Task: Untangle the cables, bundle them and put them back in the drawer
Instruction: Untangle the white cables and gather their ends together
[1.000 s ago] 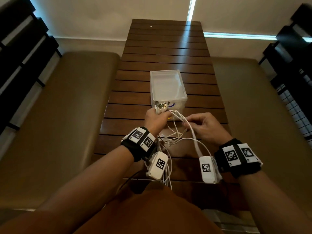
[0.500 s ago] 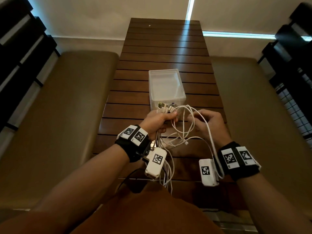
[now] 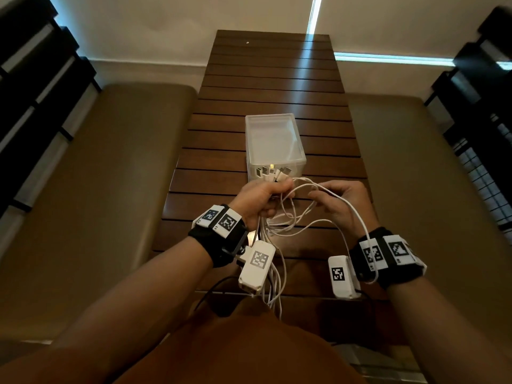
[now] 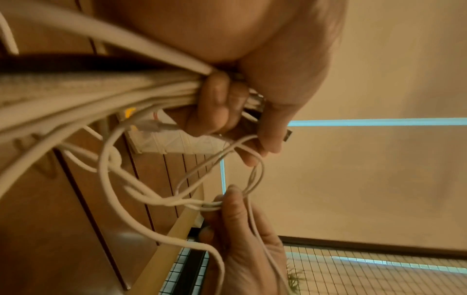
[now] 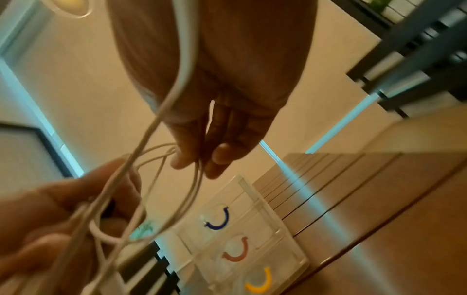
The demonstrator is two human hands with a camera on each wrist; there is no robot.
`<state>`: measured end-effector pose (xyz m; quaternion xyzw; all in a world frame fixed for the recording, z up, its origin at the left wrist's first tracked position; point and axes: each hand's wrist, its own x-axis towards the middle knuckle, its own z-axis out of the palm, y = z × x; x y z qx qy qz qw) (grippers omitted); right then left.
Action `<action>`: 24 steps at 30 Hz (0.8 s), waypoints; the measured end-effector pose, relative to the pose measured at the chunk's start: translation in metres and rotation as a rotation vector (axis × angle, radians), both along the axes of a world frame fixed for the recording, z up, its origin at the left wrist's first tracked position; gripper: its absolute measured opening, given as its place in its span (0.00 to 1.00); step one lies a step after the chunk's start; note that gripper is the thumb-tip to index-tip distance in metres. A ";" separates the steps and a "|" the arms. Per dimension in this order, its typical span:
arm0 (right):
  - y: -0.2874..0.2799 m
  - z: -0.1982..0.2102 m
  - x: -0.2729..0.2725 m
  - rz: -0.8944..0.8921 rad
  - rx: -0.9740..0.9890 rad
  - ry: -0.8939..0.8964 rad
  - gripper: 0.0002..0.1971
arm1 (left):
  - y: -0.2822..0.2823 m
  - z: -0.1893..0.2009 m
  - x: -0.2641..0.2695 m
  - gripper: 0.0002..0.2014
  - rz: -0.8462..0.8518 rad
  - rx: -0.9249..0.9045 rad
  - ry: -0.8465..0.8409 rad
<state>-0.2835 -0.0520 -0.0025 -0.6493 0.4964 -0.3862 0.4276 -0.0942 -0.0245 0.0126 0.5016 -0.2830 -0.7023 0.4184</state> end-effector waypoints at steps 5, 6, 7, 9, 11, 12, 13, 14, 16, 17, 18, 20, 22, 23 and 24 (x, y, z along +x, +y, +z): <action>-0.009 -0.020 -0.019 -0.173 0.022 0.111 0.05 | -0.005 -0.014 0.008 0.10 0.224 0.053 0.131; -0.012 -0.023 -0.023 -0.257 0.101 0.106 0.05 | -0.004 -0.015 0.010 0.10 0.242 0.051 0.150; -0.015 -0.029 -0.028 -0.334 0.201 0.110 0.04 | -0.003 -0.015 0.012 0.10 0.245 0.042 0.163; -0.020 -0.039 -0.037 -0.347 0.411 0.202 0.01 | -0.002 -0.014 0.012 0.09 0.239 0.014 0.182; -0.021 -0.048 -0.044 -0.173 0.543 0.377 0.07 | 0.000 -0.013 0.011 0.09 0.247 -0.001 0.164; -0.020 -0.050 -0.047 -0.073 0.572 0.474 0.08 | 0.001 -0.012 0.010 0.09 0.259 -0.001 0.148; -0.018 -0.049 -0.048 -0.013 0.567 0.558 0.09 | 0.001 -0.011 0.011 0.09 0.273 0.001 0.128; -0.016 -0.046 -0.049 -0.006 0.541 0.598 0.10 | 0.002 -0.010 0.012 0.08 0.279 0.004 0.105; -0.017 -0.036 -0.047 -0.088 0.448 0.493 0.15 | 0.001 -0.009 0.014 0.05 0.269 -0.003 0.027; -0.018 -0.027 -0.045 -0.125 0.432 0.344 0.17 | 0.000 -0.010 0.014 0.04 0.253 -0.013 -0.009; -0.019 -0.014 -0.041 -0.117 0.442 0.187 0.20 | 0.000 -0.010 0.014 0.04 0.235 -0.032 -0.041; -0.019 0.011 -0.031 0.013 0.458 0.050 0.19 | 0.000 -0.010 0.011 0.06 0.189 -0.064 -0.096; -0.016 0.027 -0.020 0.203 0.346 0.188 0.12 | -0.001 -0.009 0.007 0.06 0.147 -0.070 -0.139; -0.015 0.031 -0.016 0.241 0.266 0.252 0.08 | -0.001 -0.009 0.006 0.05 0.141 -0.059 -0.158; -0.014 0.034 -0.012 0.236 0.195 0.271 0.06 | -0.002 -0.010 0.005 0.08 0.136 -0.055 -0.193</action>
